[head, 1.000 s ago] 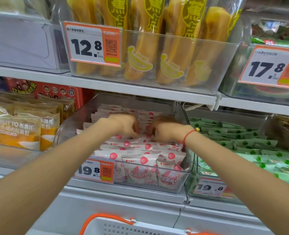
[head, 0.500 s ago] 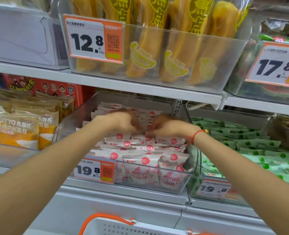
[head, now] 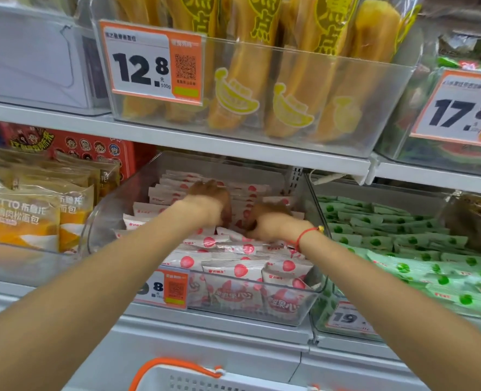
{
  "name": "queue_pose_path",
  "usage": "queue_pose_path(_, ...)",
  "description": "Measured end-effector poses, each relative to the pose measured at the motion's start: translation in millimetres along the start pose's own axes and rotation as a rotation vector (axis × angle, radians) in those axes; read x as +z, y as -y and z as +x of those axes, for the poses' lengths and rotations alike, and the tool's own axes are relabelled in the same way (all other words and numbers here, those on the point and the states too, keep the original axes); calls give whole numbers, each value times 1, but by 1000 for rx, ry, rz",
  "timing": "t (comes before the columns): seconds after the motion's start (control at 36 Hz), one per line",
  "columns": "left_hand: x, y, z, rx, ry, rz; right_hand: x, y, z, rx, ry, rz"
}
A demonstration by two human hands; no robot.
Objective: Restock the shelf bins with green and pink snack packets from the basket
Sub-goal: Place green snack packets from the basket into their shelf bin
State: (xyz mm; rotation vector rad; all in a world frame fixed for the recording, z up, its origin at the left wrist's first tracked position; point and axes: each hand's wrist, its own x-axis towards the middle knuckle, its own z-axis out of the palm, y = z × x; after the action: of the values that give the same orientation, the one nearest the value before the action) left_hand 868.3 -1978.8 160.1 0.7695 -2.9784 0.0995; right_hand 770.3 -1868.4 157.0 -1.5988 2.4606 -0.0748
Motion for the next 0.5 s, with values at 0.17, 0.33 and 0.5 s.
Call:
queue_pose_path(0.17, -1, 28, -6, 34, 18, -379, -10, -7, -8, -5, 5, 36)
queue_pose_path(0.33, -42, 76, -65, 57, 19, -338, -20, 6, -18, -138, -287, 327)
queue_pose_path(0.5, -23, 70, -68, 93, 118, 6, 3, 51, -4, -158, -147, 105)
